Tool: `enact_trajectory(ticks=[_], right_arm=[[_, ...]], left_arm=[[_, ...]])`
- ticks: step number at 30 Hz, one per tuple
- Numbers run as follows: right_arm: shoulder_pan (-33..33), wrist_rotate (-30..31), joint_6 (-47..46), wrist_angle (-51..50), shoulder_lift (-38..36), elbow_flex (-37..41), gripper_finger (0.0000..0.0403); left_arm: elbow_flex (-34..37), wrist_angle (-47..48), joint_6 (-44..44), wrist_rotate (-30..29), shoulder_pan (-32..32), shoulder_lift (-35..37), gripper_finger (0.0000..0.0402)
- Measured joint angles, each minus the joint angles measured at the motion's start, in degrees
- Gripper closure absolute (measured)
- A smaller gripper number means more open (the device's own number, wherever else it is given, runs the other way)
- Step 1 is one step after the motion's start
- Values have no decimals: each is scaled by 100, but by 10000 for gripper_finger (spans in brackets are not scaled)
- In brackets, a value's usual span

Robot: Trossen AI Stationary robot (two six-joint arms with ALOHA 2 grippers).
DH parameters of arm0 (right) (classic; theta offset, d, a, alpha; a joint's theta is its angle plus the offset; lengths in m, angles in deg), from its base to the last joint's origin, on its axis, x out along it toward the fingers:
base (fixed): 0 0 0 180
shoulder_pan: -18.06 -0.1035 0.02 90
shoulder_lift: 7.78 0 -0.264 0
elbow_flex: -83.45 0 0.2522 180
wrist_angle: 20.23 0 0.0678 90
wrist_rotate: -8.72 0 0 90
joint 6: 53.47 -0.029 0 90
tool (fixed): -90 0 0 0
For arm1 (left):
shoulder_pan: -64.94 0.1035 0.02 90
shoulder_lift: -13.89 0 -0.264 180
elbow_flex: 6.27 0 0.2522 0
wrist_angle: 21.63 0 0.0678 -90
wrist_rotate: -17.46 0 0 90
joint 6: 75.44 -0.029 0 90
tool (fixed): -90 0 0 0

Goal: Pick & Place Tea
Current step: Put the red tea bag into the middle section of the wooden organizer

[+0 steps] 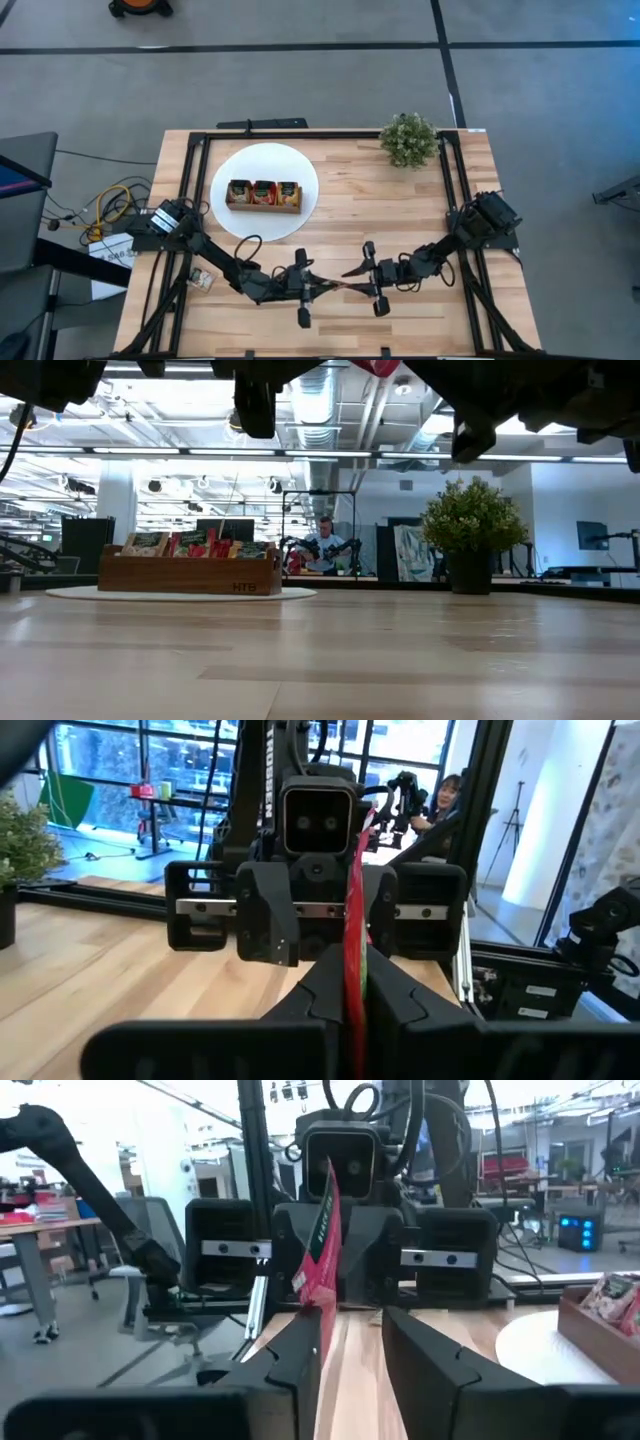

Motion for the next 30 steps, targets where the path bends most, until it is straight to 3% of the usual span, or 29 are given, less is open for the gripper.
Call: enact_trajectory(ticks=[8,23,30], right_arm=[[-42,-370,170,-302,-15,-4,305],[74,11,-132,-280,-15,-168,308],[-42,351,186,-412,-15,-184,393]], left_arm=[[4,59,-70,-150,-2,-2,397],[4,94,-96,-150,-20,-2,397],[4,320,22,-230,-13,-2,395]])
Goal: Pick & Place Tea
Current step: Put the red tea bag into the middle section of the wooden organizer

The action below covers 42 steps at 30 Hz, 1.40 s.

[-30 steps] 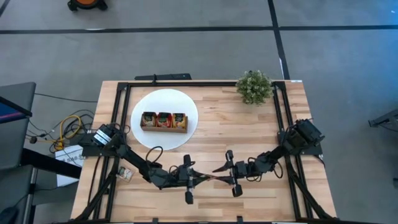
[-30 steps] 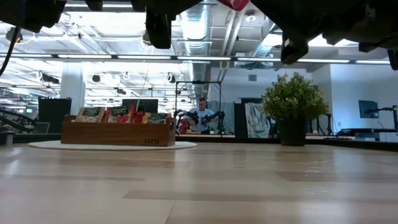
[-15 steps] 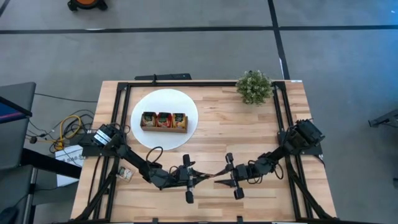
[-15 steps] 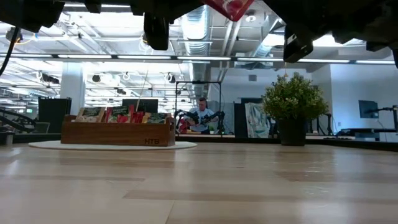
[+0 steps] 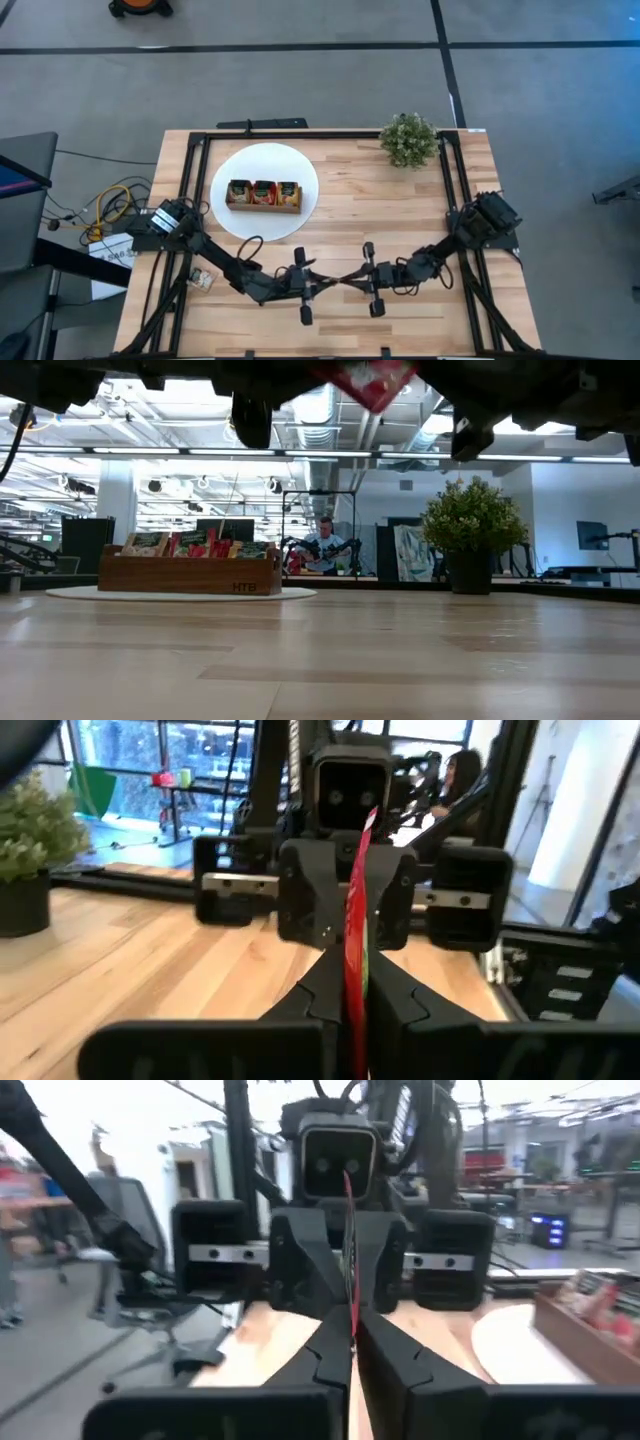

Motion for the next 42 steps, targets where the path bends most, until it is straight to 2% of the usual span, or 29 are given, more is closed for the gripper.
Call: enact_trajectory(ticks=[5,13,15,18,21,24,28,31,40,42], right_arm=[[-68,512,-97,-453,-26,2,401],[205,560,-1077,-2988,-803,-34,402],[269,554,-1111,-3664,-966,-118,402],[309,554,-1066,-4259,-1034,-352,403],[298,552,-947,-4614,-1025,-557,403],[243,556,-828,-4765,-982,-642,403],[199,541,-802,-4826,-928,-744,403],[198,556,-798,-4832,-927,-761,403],[198,556,-772,-4839,-927,-761,403],[196,556,-796,-4833,-927,-761,403]], left_arm=[[2,1123,372,-152,9,122,359],[-472,4744,1611,-818,-24,1118,256],[-718,5004,1456,-946,-27,1134,240],[-1004,5112,668,-1036,-2,1042,230],[-1202,5389,291,-755,105,918,228],[-1381,5816,572,-358,267,838,228],[-1390,6112,840,-120,413,714,235],[-1401,6086,830,50,424,692,255],[-1399,6093,782,219,433,629,380],[-1399,6075,732,181,426,629,395]])
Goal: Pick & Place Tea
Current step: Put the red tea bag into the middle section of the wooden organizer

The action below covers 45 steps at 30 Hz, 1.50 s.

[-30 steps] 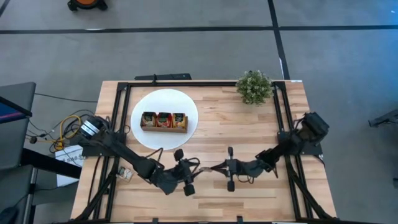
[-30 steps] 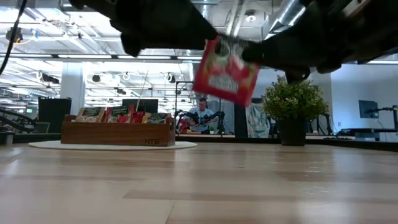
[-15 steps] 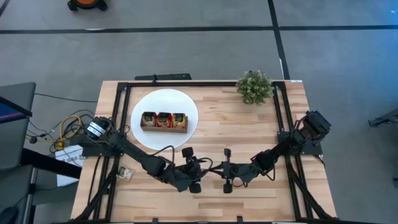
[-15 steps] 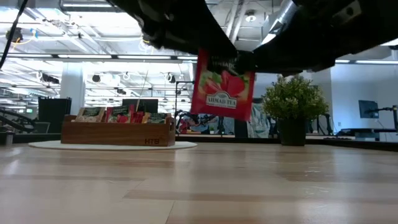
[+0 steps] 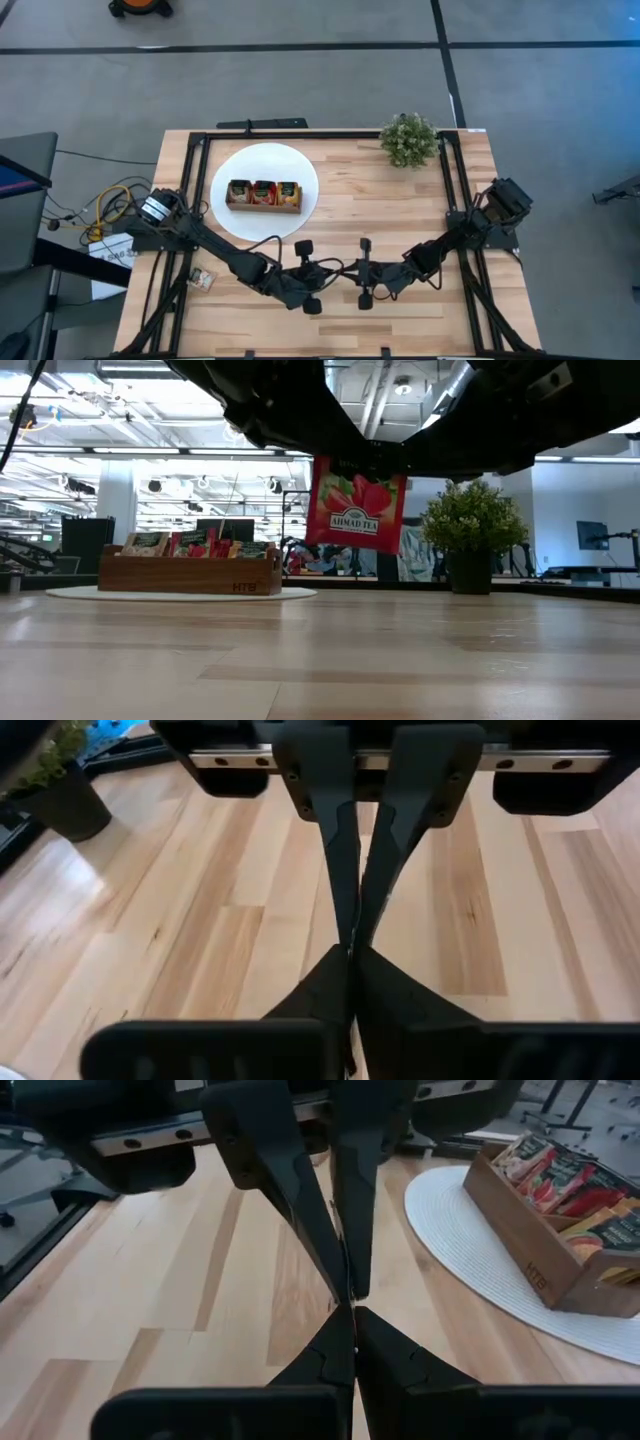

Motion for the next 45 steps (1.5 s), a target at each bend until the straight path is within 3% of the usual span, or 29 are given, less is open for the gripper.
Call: enact_trajectory(ticks=[4,6,14,19,28,38,45], right_arm=[[2,2,-168,-34,-12,0,398],[-31,1,-261,-254,-112,2,384],[-39,-16,-628,-844,-318,1,310],[-45,-124,-635,-860,-310,2,290],[-83,-204,-635,-837,-308,2,284],[-79,-212,-634,-778,-306,2,284],[-79,-302,-635,-748,-304,2,284]], left_arm=[[0,138,-75,-135,-65,25,400],[2,675,-56,-462,-121,161,400],[2,4797,1892,-934,152,1433,401],[209,6179,2216,-1059,567,1970,401],[1337,5687,1812,-737,1258,2760,401],[2453,3742,668,-481,2026,3211,401],[2753,2483,-34,-194,2290,3211,401]])
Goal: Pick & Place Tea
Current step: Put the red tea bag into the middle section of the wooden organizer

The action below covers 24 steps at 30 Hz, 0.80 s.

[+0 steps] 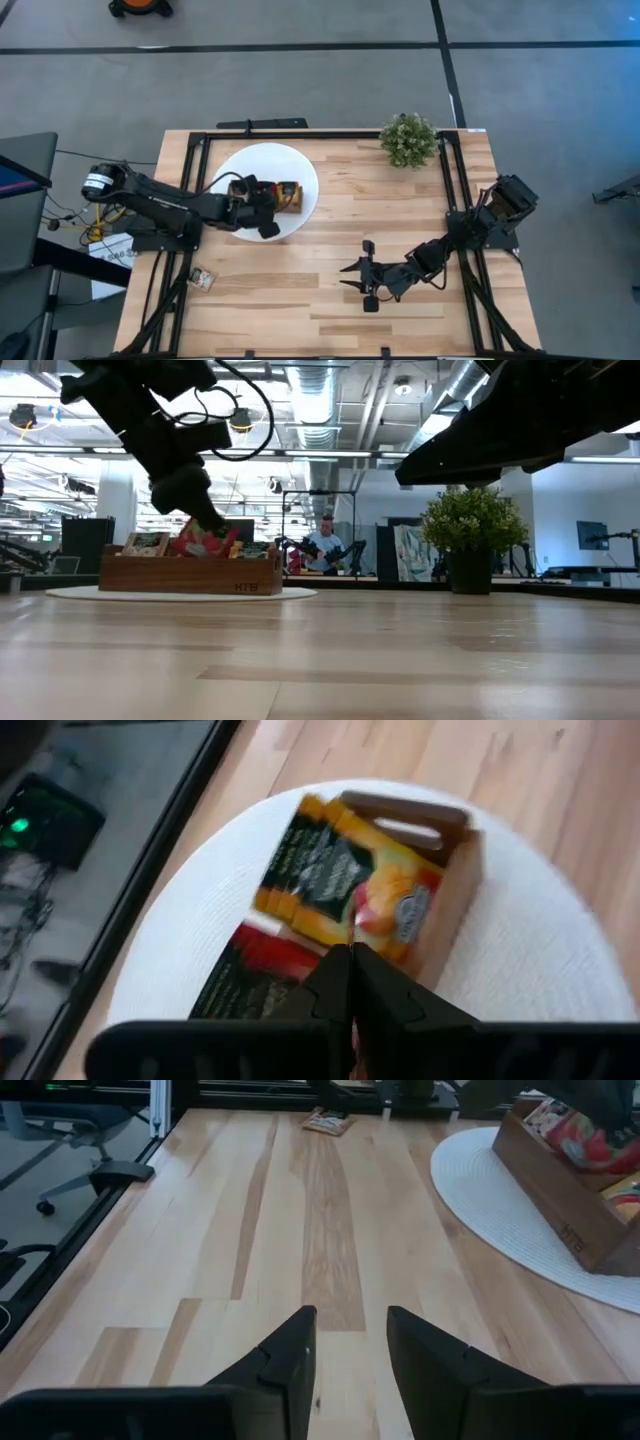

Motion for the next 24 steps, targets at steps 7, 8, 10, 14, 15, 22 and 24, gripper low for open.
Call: enact_trajectory(ticks=[7,8,10,14,15,22,24], right_arm=[[-5,-19,-146,-4,0,0,284],[-18,-47,-155,-4,0,0,284],[-37,-132,-153,-4,0,0,284],[-101,-212,-153,-2,0,0,284],[-117,-211,-152,0,2,0,284],[-127,-210,-149,15,2,0,284],[-127,-210,-148,14,2,0,284]], left_arm=[[5,-178,-134,356,427,0,401],[5,-190,-165,363,483,0,401],[5,-216,-233,377,580,0,401],[5,-208,-78,233,815,0,401],[5,-199,-66,195,849,0,401],[7,-125,-157,463,880,-1,399],[6,-3,-245,472,867,0,388]])
